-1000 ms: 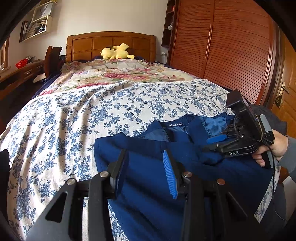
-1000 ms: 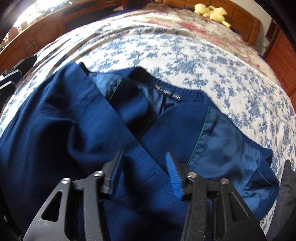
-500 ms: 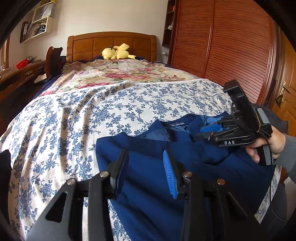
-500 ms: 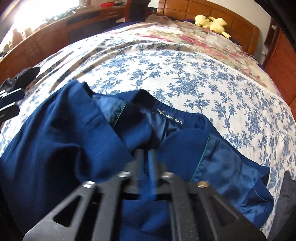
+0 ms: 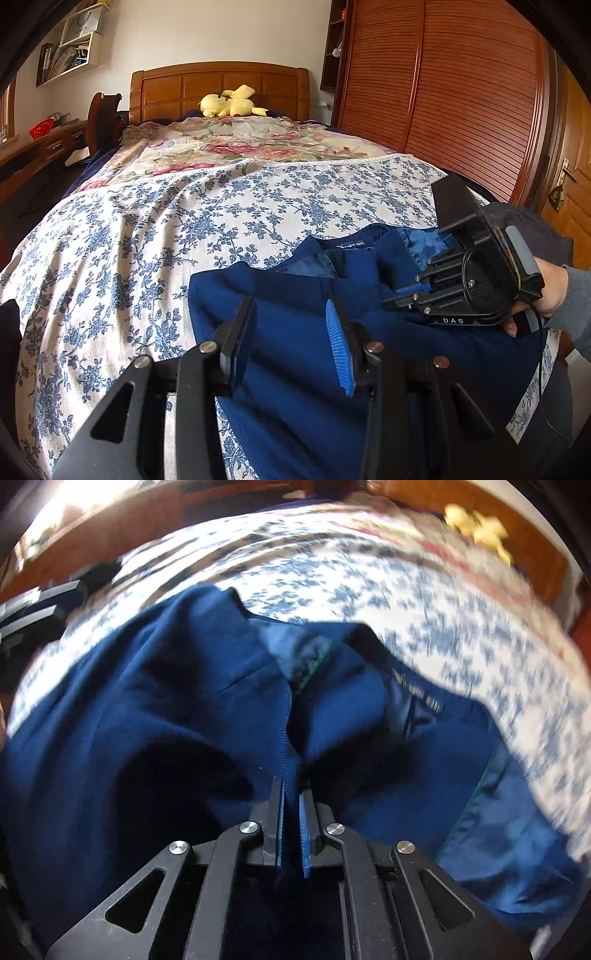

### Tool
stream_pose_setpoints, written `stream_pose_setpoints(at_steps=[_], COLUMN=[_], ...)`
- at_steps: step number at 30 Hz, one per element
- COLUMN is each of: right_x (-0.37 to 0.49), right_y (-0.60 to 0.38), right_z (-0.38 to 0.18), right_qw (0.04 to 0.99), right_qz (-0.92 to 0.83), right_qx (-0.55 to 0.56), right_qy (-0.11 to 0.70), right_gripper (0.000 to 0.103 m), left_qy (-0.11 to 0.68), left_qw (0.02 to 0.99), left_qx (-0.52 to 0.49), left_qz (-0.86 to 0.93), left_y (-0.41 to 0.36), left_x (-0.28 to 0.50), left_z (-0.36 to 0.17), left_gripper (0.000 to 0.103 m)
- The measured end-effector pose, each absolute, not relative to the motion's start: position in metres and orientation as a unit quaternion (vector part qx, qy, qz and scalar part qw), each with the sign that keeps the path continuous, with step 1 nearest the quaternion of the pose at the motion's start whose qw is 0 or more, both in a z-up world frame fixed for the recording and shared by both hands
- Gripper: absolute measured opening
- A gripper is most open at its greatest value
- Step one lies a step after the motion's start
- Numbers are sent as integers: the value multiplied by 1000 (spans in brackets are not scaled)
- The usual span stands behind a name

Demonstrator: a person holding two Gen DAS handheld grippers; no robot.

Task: Fold large clothes

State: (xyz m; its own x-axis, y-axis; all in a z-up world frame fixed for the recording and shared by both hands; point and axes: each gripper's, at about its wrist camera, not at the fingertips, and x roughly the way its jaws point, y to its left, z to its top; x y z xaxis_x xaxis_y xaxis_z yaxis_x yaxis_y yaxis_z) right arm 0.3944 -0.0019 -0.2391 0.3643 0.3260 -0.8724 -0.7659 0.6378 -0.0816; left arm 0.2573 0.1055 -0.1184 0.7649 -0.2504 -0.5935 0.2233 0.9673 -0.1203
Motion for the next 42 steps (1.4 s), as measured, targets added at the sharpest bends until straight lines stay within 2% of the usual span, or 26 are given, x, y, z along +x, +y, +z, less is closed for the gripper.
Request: stream_pose_setpoints(at_steps=[6, 13, 15, 19, 26, 31, 38, 42], right_x=[424, 454, 458, 460, 458, 467, 474, 466], right_y=[-9, 12, 11, -14, -106, -169, -209, -215], right_z=[-210, -206, -208, -187, -155, -170, -204, -198], right_qw=[844, 851, 858, 878, 898, 897, 880, 889], right_qz=[287, 270, 246, 231, 177, 121, 104, 112], right_qx=[-216, -218, -209, -181, -168, -151, -106, -85], right_qy=[399, 395, 399, 377, 366, 398, 451, 435], right_gripper=[2, 2, 10, 46, 48, 48, 48, 48], left_qy=[315, 317, 317, 313, 308, 316, 349, 365], left_qw=[940, 940, 940, 939, 937, 930, 918, 912], left_qx=[-23, -22, -21, -23, -19, -13, 1, 3], left_qz=[-125, -126, -128, -139, -165, -187, -190, -190], left_y=[108, 106, 104, 96, 74, 55, 38, 34], left_x=[255, 255, 255, 255, 259, 265, 276, 281], left_z=[-116, -116, -115, -111, -105, -109, -135, -147], left_gripper=[37, 37, 37, 37, 37, 37, 37, 37])
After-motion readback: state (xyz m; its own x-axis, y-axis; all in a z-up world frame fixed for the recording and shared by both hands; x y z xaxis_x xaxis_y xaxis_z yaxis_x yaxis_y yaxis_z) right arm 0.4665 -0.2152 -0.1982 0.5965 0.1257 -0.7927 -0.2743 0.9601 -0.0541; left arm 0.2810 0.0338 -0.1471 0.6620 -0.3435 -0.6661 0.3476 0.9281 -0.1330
